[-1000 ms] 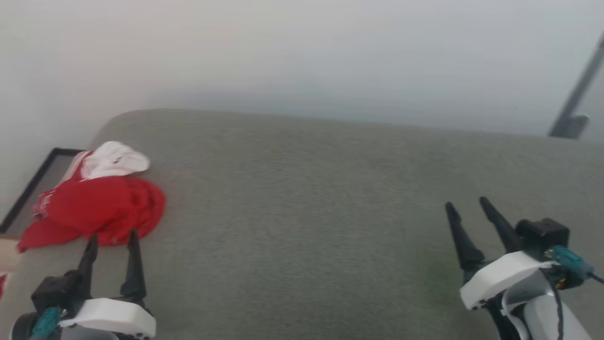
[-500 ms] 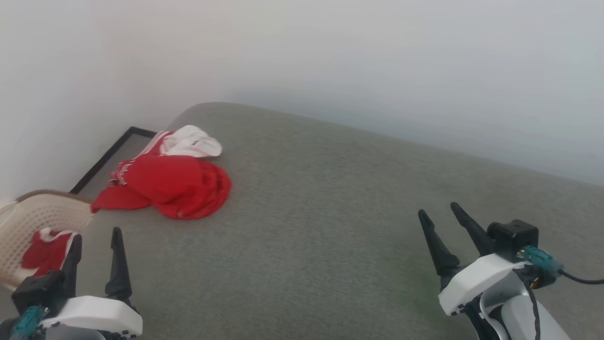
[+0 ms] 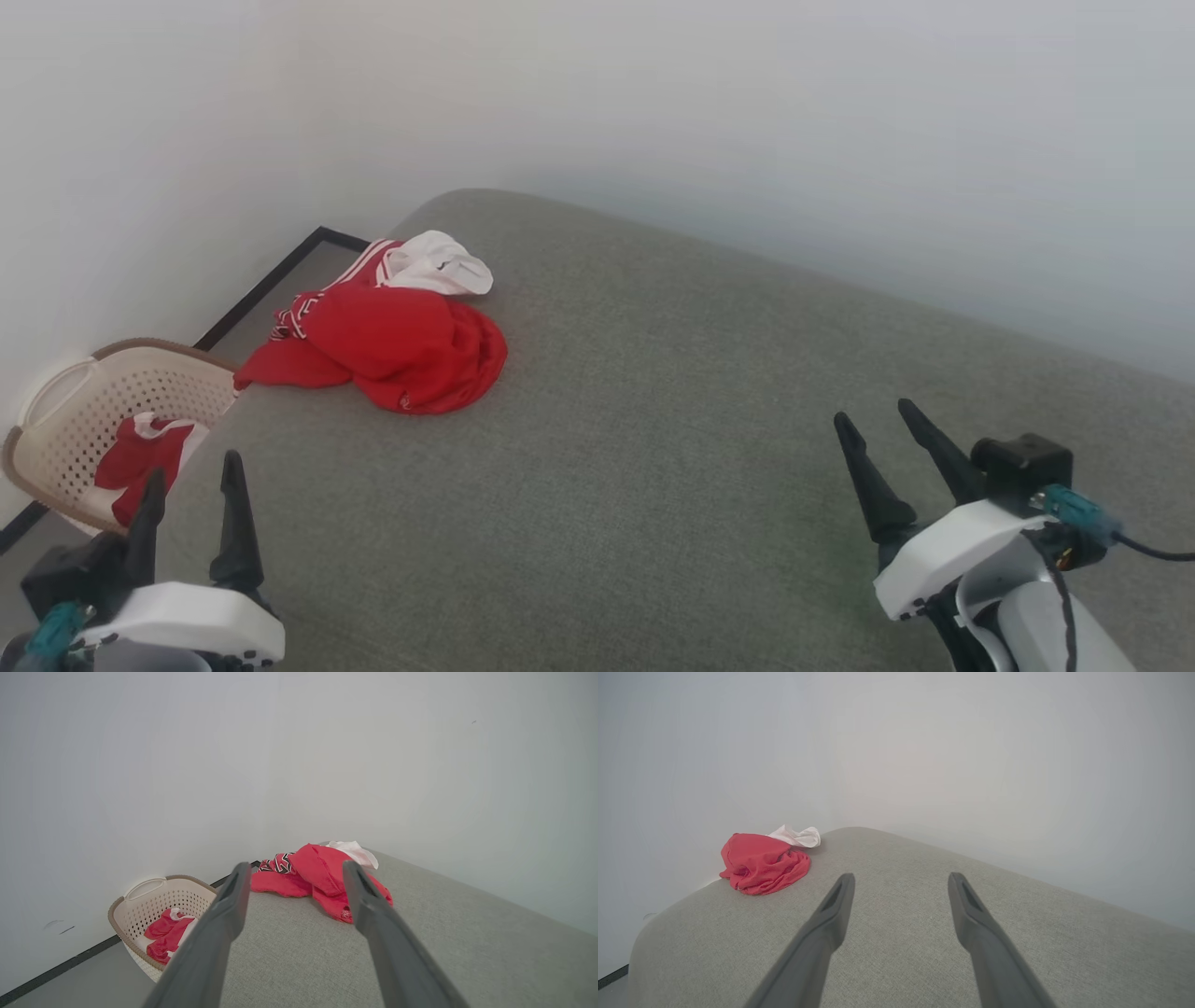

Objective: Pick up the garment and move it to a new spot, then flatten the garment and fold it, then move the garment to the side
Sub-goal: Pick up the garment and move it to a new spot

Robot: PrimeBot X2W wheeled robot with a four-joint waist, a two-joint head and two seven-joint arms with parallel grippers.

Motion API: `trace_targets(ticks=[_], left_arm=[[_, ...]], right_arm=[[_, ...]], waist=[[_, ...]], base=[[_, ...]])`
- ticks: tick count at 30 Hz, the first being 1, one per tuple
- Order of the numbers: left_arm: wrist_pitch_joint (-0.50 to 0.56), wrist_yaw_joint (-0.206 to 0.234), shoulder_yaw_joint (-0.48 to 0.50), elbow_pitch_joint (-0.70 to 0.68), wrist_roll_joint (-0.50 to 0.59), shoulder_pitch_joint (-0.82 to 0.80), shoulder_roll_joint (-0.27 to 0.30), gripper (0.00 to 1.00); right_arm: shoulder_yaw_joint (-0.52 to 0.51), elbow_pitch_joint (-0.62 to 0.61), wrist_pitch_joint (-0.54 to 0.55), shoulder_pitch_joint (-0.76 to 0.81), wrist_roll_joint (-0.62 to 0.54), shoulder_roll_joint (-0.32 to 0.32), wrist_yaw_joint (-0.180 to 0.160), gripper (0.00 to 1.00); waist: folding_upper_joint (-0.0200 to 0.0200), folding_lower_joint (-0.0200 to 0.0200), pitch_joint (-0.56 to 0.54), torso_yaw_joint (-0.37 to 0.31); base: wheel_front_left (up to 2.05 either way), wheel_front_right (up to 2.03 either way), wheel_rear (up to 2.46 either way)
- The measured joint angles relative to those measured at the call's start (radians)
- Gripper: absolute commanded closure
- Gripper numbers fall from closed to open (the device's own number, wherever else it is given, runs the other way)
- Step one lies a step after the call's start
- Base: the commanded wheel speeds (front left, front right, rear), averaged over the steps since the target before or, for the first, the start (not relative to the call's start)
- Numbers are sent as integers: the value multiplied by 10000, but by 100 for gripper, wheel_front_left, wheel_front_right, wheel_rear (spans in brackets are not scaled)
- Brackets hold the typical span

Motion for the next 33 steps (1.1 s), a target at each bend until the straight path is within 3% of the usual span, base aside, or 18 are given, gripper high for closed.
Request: trace_targets(ticks=[7, 15, 25, 33], left_arm=[[196, -50, -102, 391, -234, -677, 12, 0], [466, -257, -274, 1712, -380, -2609, 364, 0], [443, -823, -299, 5137, -934, -5831, 918, 0], [941, -943, -330, 7804, -1315, -7772, 1126, 0]], right_arm=[[-288, -196, 29, 3, 2, -192, -2, 0], [-660, -828, 393, -125, -125, -566, 0, 0], [-872, -2196, 1225, -582, -282, -1417, 0, 0], [-1313, -3340, 1883, -732, -372, -2031, 0, 0]], waist=[[0, 0, 259, 113], [0, 0, 1039, -130], [0, 0, 2793, -775], [0, 0, 4206, -1227]], base=[[0, 0, 0], [0, 0, 0], [0, 0, 0], [0, 0, 0]])
